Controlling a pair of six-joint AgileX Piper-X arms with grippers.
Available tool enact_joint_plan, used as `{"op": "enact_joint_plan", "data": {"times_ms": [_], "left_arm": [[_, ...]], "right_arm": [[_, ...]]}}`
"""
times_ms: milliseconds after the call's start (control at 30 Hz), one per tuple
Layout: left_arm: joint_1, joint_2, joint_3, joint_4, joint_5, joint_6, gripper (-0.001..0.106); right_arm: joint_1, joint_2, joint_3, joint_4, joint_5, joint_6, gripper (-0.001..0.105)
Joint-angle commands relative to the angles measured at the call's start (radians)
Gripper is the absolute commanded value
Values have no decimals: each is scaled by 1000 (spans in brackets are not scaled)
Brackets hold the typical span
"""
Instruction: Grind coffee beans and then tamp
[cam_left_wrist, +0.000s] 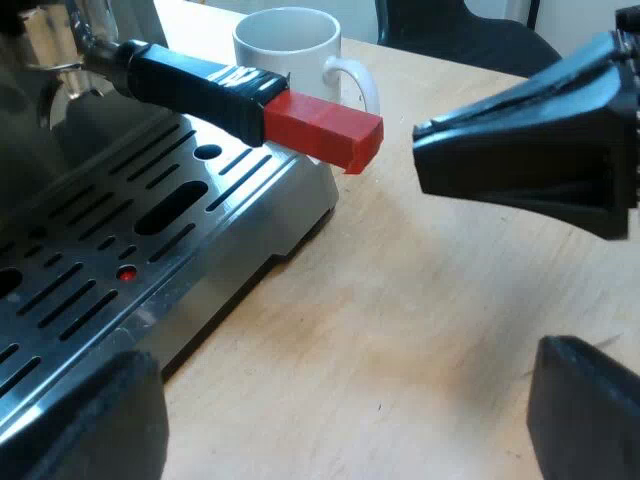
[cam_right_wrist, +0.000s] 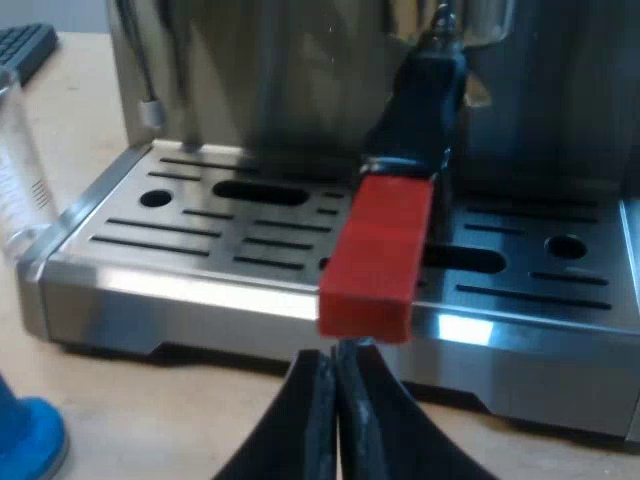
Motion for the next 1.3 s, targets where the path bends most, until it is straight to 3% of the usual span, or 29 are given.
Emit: {"op": "enact_joint_plan", "data": {"times_ms": [33, 167, 500, 667, 1300], "left_arm": [[-6, -3, -3, -17, 14, -2, 80], [-6, -3, -3, -17, 14, -2, 80], [-6, -3, -3, -17, 14, -2, 80], [-6, -3, -3, -17, 14, -2, 80], [-6, -3, -3, -17, 14, -2, 80]], "right_arm": [[-41, 0, -2, -34, 8, -13, 0], [-74, 3, -2, -52, -96, -13, 0], [-96, 8, -2, -60, -88, -13, 0], [-96, 8, -2, -60, -22, -13, 0], [-175, 8, -2, -143, -31, -35, 0]]}}
